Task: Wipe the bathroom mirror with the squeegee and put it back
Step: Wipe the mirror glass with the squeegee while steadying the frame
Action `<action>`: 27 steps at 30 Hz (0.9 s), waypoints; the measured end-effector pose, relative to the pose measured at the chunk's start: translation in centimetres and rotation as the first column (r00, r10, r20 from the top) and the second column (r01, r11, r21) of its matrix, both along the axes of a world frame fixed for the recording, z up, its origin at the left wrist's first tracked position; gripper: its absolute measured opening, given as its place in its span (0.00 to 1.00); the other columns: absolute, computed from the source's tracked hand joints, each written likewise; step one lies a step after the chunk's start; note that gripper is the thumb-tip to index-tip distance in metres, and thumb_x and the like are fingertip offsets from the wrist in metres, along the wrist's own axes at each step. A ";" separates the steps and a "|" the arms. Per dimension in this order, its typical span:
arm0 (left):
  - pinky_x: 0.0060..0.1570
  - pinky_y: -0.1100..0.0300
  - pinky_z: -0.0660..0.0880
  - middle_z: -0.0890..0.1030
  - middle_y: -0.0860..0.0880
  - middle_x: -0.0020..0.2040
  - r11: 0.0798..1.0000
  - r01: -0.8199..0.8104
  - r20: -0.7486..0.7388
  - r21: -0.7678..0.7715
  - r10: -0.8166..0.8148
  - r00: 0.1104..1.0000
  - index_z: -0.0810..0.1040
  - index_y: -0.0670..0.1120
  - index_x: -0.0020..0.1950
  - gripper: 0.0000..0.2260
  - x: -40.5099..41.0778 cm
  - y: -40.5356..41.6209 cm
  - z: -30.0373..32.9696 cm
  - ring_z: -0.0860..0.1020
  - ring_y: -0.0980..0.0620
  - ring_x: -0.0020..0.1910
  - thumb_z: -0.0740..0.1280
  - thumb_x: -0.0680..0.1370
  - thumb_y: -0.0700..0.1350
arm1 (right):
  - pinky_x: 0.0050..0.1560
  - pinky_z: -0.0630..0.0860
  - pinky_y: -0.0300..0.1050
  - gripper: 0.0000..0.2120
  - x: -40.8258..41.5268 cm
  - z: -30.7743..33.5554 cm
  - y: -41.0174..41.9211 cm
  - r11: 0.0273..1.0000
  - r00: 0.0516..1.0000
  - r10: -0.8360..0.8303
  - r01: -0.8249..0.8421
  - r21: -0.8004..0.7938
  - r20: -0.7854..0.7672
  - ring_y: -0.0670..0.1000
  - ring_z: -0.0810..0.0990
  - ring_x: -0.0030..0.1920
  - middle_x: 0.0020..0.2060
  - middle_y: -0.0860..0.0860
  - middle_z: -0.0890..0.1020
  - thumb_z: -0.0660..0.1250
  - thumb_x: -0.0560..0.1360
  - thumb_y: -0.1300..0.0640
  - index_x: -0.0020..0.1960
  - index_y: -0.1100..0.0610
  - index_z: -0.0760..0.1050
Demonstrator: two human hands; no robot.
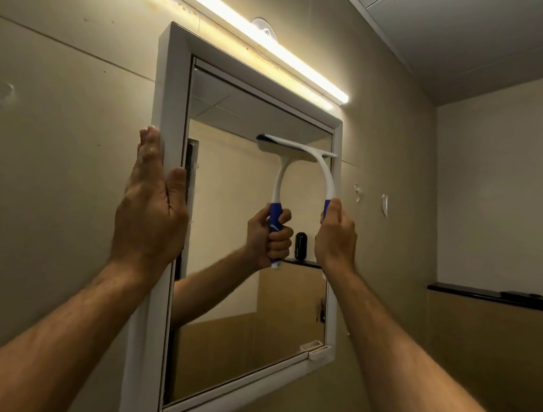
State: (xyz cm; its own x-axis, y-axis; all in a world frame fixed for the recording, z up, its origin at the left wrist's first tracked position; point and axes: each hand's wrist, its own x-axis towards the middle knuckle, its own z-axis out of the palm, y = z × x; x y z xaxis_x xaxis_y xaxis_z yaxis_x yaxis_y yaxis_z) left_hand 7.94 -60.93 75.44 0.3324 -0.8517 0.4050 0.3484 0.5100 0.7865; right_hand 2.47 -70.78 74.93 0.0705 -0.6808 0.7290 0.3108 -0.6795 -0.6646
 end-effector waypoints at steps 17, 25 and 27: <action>0.41 0.63 0.29 0.37 0.51 0.40 0.999 0.004 -0.043 -0.033 -0.006 0.999 0.57 0.47 0.36 0.20 -0.4 -1.2 -0.2 0.33 0.57 0.39 0.43 0.85 0.54 | 0.28 0.65 0.42 0.22 -0.1 -0.1 -1.2 0.999 1.000 -0.012 0.013 -0.032 0.012 0.47 0.66 0.25 0.26 0.48 0.68 0.47 0.78 0.38 0.37 0.51 0.69; 0.40 0.63 0.27 0.35 0.52 0.40 1.000 0.023 -0.028 -0.021 -0.023 0.999 0.56 0.48 0.36 0.20 -0.5 -1.0 0.2 0.32 0.57 0.38 0.42 0.85 0.55 | 0.30 0.65 0.44 0.23 0.1 0.7 -1.0 0.999 0.999 0.046 -0.046 0.019 0.006 0.48 0.66 0.26 0.26 0.49 0.67 0.47 0.76 0.35 0.36 0.51 0.68; 0.39 0.63 0.27 0.35 0.52 0.39 0.999 0.040 -0.034 0.003 -0.040 0.999 0.55 0.48 0.36 0.20 -0.4 -1.2 -1.3 0.32 0.57 0.37 0.42 0.85 0.55 | 0.27 0.64 0.43 0.22 0.2 -1.5 -1.2 1.000 1.000 0.026 -0.026 0.014 0.004 0.47 0.65 0.25 0.25 0.48 0.66 0.47 0.77 0.37 0.35 0.51 0.67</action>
